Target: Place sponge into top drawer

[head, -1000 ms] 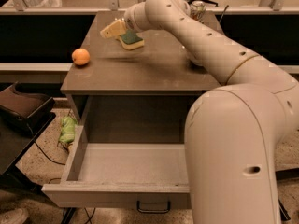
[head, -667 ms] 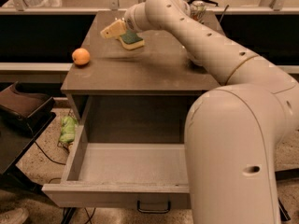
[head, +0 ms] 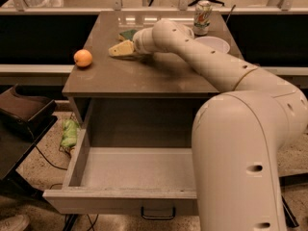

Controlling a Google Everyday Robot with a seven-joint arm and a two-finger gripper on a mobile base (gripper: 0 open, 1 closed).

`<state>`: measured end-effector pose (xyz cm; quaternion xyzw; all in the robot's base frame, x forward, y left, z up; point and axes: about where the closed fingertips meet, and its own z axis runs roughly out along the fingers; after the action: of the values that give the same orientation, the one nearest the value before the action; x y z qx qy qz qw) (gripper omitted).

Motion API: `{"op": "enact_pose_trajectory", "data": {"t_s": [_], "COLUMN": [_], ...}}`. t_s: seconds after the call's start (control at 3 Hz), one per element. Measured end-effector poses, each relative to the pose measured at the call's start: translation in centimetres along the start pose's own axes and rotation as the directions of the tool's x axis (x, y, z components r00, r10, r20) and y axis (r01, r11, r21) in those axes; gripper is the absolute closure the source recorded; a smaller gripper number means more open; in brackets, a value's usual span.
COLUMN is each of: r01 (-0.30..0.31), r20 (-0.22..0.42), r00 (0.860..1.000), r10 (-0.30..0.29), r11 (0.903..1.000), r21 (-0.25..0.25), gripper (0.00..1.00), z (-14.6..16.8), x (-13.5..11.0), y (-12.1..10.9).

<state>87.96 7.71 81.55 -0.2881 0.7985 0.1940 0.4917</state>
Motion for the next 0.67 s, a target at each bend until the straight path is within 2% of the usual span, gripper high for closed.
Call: {"op": "enact_pose_trajectory", "data": {"t_s": [0.67], "r01": [0.012], "r20": [0.0], "r00": [1.0], "r10": [-0.012], "r11": [0.9999], "r21": [-0.006], "gripper": [0.47], "z": [0.19], "x": [-0.29], "y": [0.39]}}
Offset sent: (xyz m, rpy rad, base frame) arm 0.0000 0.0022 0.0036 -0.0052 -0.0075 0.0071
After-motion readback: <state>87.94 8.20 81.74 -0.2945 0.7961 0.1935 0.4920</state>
